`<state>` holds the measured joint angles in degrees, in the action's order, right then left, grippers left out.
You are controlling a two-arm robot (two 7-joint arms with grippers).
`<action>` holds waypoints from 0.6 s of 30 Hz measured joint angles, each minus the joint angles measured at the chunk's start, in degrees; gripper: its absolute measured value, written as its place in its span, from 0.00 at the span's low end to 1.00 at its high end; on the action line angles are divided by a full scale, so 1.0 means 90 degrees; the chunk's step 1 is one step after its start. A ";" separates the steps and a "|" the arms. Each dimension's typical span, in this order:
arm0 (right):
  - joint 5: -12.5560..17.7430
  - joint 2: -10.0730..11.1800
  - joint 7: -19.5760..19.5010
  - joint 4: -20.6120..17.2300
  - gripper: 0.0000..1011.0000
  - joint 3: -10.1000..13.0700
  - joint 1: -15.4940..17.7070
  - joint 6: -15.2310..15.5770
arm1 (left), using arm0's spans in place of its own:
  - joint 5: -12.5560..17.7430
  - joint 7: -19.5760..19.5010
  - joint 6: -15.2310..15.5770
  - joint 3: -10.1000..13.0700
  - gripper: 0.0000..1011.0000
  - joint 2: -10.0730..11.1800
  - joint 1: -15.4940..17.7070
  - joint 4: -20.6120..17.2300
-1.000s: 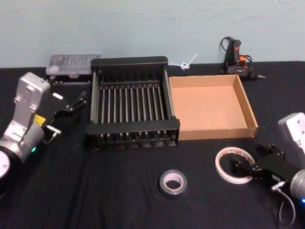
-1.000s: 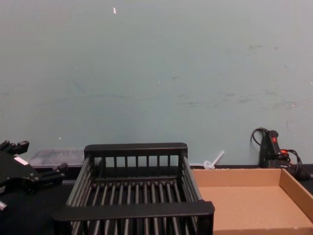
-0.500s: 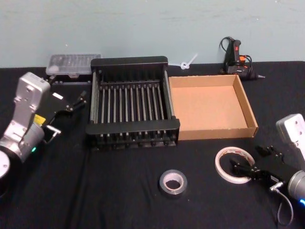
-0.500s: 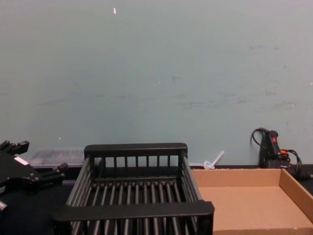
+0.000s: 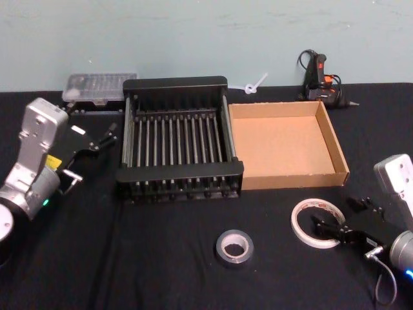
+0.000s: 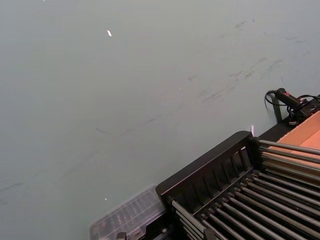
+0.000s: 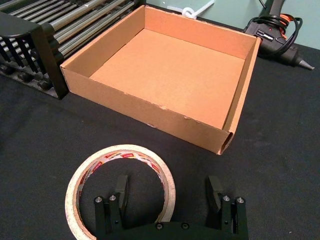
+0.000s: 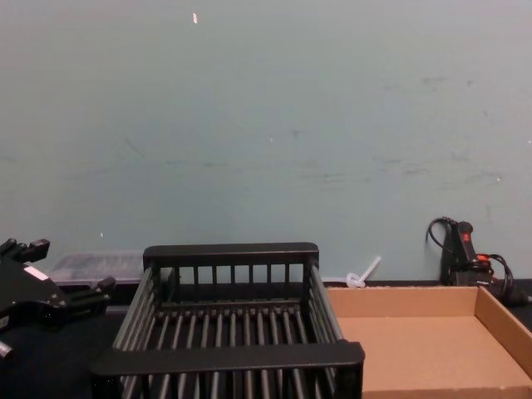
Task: Pick up the white tape and place it into the black box , Pick up the silver tape and place it into the brown box.
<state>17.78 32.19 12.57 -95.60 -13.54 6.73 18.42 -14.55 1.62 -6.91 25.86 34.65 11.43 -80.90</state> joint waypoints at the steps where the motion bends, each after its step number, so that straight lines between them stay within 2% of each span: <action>1: 0.0000 0.0001 0.0000 -0.0001 0.99 -0.0001 0.0000 0.0000 | 0.0000 0.0000 0.0000 0.0000 0.99 0.0000 0.0000 0.0000; 15: 0.0006 0.0009 -0.0010 -0.0008 0.99 -0.0011 0.0000 0.0000 | 0.0000 0.0000 0.0000 0.0000 0.99 0.0000 0.0000 0.0000; 18: 0.0012 0.0011 -0.0010 -0.0010 0.92 -0.0011 0.0001 0.0000 | 0.0000 0.0000 0.0000 0.0000 0.99 0.0000 0.0000 0.0000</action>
<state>17.89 32.28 12.48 -95.68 -13.64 6.74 18.42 -14.55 1.62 -6.91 25.86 34.65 11.43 -80.90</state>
